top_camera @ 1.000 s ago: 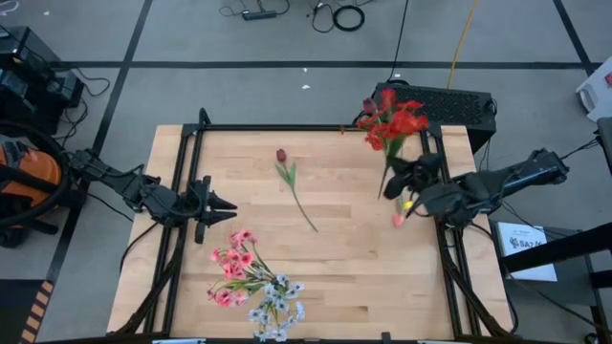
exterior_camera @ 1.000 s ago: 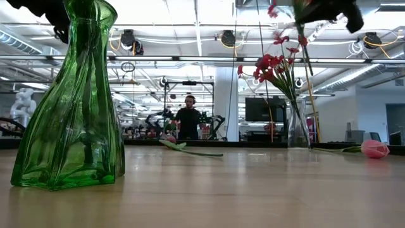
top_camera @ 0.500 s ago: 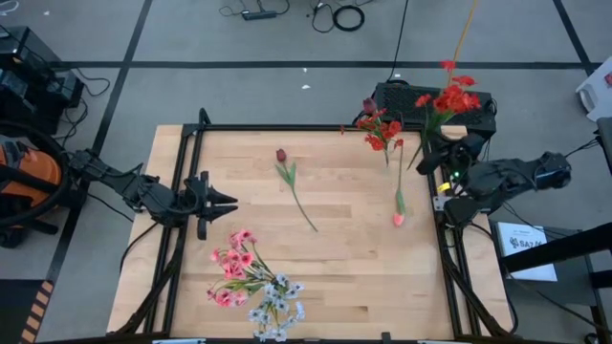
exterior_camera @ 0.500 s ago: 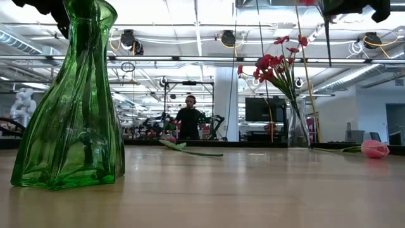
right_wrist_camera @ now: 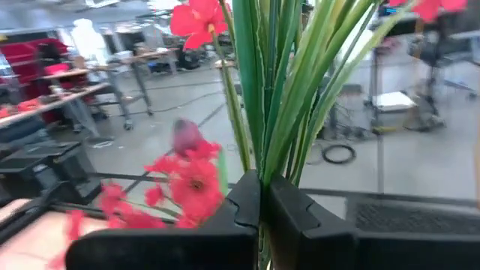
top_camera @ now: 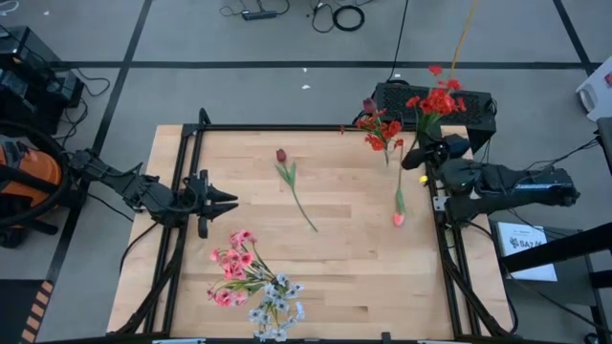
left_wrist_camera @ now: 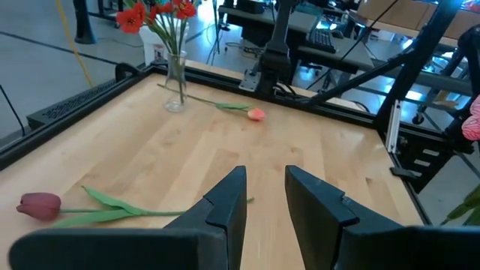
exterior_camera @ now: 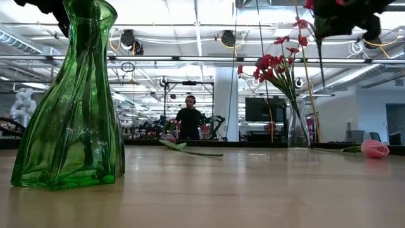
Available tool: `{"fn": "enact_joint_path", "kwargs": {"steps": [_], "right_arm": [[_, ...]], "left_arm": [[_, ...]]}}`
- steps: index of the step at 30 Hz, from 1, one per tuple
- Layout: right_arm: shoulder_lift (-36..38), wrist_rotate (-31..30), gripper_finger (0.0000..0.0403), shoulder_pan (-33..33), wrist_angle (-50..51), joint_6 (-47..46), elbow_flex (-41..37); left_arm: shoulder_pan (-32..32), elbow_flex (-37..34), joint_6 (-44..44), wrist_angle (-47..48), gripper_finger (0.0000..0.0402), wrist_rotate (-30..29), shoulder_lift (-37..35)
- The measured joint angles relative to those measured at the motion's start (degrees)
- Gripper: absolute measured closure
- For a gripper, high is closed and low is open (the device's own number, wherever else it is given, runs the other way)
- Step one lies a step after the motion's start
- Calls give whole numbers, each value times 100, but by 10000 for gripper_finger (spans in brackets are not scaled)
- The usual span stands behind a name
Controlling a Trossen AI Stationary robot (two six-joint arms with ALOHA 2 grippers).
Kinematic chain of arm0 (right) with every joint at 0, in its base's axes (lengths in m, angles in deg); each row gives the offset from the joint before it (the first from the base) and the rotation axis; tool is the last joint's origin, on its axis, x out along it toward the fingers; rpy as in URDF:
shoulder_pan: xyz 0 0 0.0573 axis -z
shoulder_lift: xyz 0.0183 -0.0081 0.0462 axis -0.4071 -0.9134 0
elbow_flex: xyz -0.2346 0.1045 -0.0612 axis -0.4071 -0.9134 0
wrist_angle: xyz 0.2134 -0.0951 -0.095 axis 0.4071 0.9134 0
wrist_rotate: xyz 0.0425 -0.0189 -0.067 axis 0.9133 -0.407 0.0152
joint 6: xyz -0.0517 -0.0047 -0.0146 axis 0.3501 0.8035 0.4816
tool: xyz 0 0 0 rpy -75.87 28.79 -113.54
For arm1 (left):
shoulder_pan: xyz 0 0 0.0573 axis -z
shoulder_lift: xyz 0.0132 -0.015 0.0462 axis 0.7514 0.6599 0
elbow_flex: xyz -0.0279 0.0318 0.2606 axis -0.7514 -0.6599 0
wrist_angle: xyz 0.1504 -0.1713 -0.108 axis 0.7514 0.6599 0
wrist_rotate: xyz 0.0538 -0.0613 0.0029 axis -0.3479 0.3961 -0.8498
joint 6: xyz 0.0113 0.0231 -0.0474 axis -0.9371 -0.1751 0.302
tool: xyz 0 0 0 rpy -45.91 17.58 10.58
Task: Sort flowers into vase by color
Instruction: Put the orange flower into the transparent vase
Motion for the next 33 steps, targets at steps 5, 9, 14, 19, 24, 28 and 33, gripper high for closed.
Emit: {"fn": "enact_joint_path", "kwargs": {"steps": [5,9,14,19,24,28,33], "right_arm": [[36,876,402,586,-1496,1890,-2],[200,1423,402,1203,-1840,2445,0],[197,2748,403,2151,-1979,2611,0],[-102,3662,403,3123,-2023,2675,2],[-306,4880,403,4023,-2179,2674,-68],[-384,5895,403,4672,-2996,2324,-720],[-354,6479,402,5014,-4043,1965,-1440]], "left_arm": [[0,0,2,0,301,-52,0],[0,0,4,0,301,-145,0],[0,0,0,2,301,-151,-2],[0,0,-2,2,301,-214,0],[0,0,-2,4,301,-266,0],[0,0,-2,7,301,-280,0],[0,0,29,7,301,-280,0]]}}
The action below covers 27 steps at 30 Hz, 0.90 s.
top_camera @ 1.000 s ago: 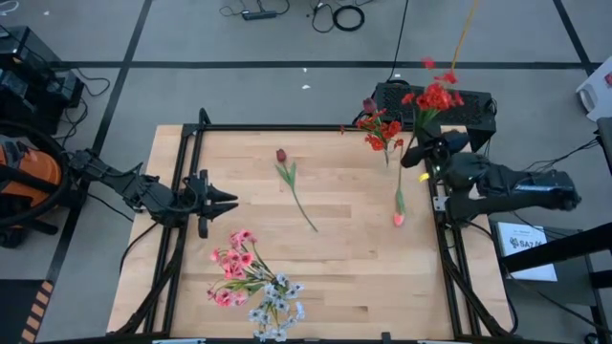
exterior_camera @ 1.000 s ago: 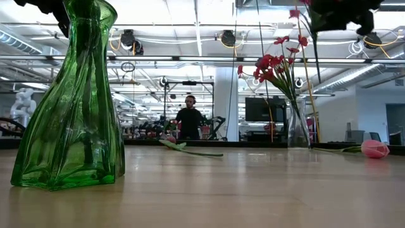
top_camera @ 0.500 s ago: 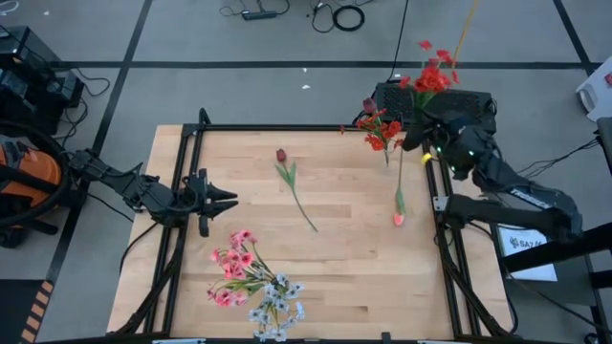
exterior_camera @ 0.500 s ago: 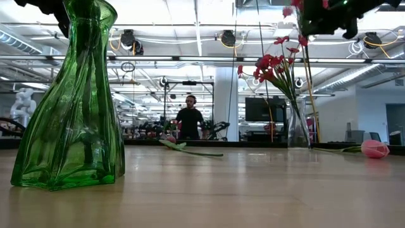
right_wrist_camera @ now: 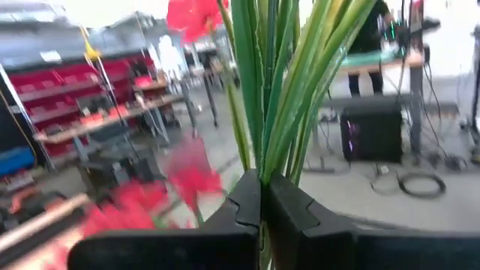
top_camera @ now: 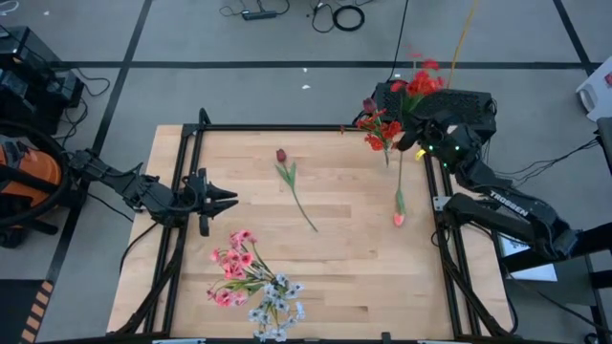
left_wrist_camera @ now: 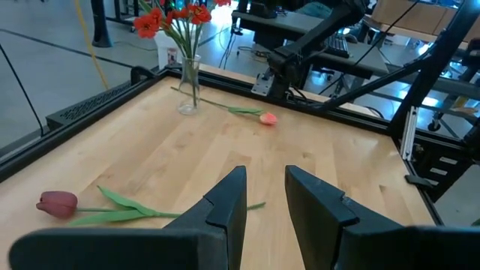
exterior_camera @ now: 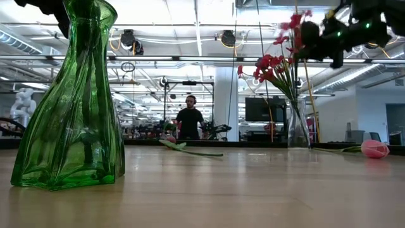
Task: Sort flowers into vase by color
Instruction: Put the orange flower into the transparent vase
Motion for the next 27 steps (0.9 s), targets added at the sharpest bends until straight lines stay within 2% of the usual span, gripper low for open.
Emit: {"fn": "enact_joint_path", "kwargs": {"steps": [4,11,16,27], "right_arm": [[-27,166,402,26,-15,73,-326],[-188,617,402,24,-612,260,-841],[-376,618,402,23,-1102,276,-1240],[-472,754,402,23,-1060,389,-1415]], "left_arm": [[0,0,1,-29,301,0,0],[-2,2,-27,-125,301,-180,0],[0,0,-25,-136,301,-259,0],[-2,0,-29,-127,301,-300,9]]}}
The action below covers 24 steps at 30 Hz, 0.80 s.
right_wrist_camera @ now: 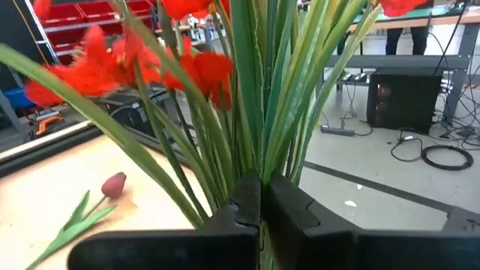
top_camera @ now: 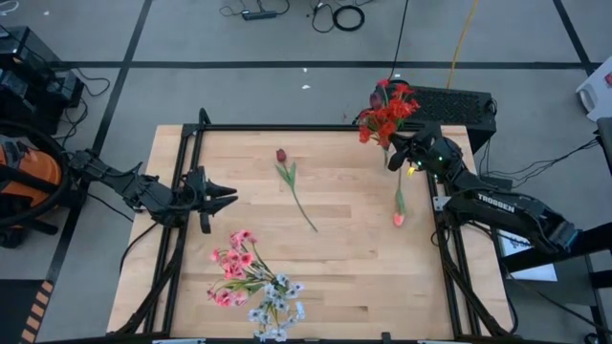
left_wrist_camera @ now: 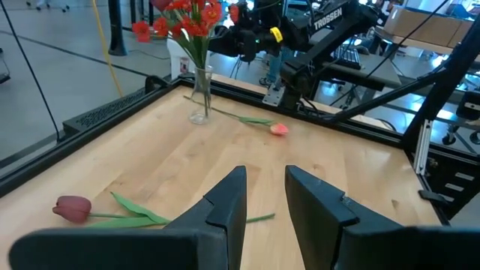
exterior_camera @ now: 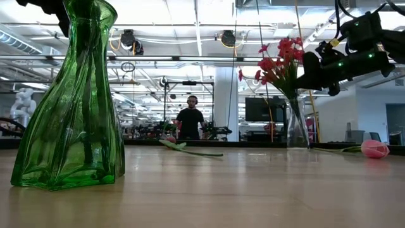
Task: Sort flowers into vase by color
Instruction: Put the orange flower into the transparent vase
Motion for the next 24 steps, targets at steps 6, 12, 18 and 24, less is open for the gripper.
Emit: {"fn": "enact_joint_path", "kwargs": {"steps": [6,12,18,24], "right_arm": [[-2,36,401,0,60,-27,0],[2,525,370,-1,109,133,23],[4,564,327,0,108,120,24],[196,568,295,0,173,119,24]], "left_arm": [[0,0,-2,11,301,-24,2],[2,0,0,11,301,-24,0],[2,2,0,11,301,-24,0],[2,0,-4,14,301,-24,1]]}}
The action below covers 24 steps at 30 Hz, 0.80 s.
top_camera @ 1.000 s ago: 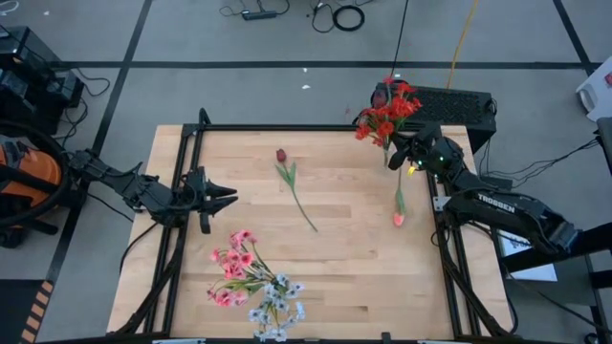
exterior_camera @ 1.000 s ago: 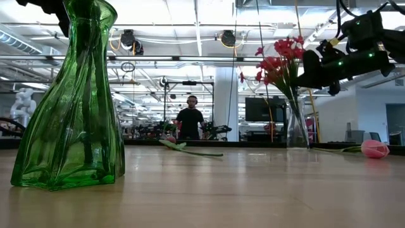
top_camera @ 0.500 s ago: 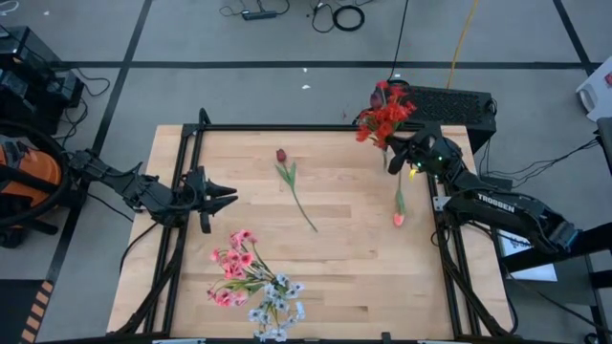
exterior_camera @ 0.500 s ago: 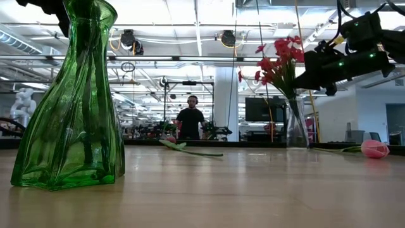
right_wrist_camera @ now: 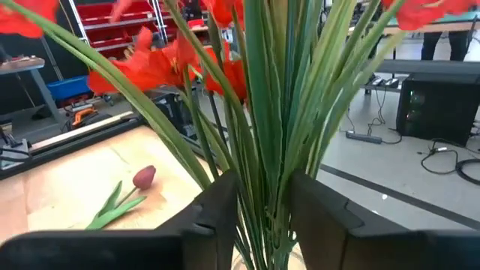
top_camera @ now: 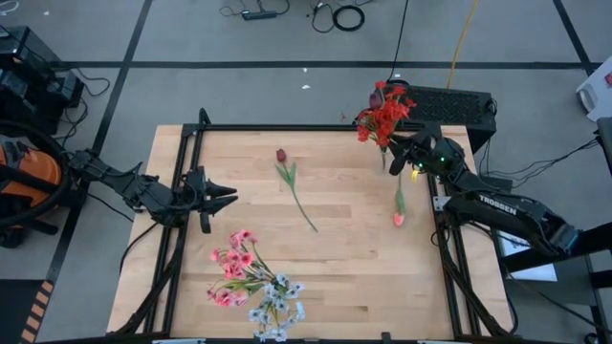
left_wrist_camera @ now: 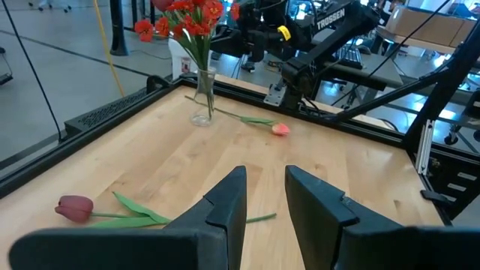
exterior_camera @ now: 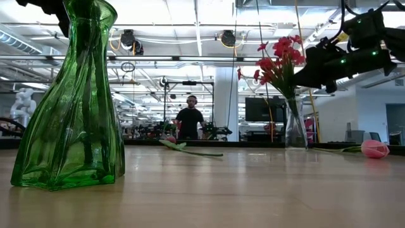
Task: Sort flowers into vase by color
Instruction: Put the orange flower into the transparent vase, then put the pink flower into the green vase
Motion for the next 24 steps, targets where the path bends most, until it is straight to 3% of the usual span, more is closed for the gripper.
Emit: {"fn": "enact_joint_path", "kwargs": {"steps": [17,24], "right_arm": [[1428,2,277,-2,1617,-182,37],[1704,-133,277,-4,3986,-330,1044]], "left_arm": [[0,0,0,47,301,0,0],[-2,2,4,47,301,0,0]]}}
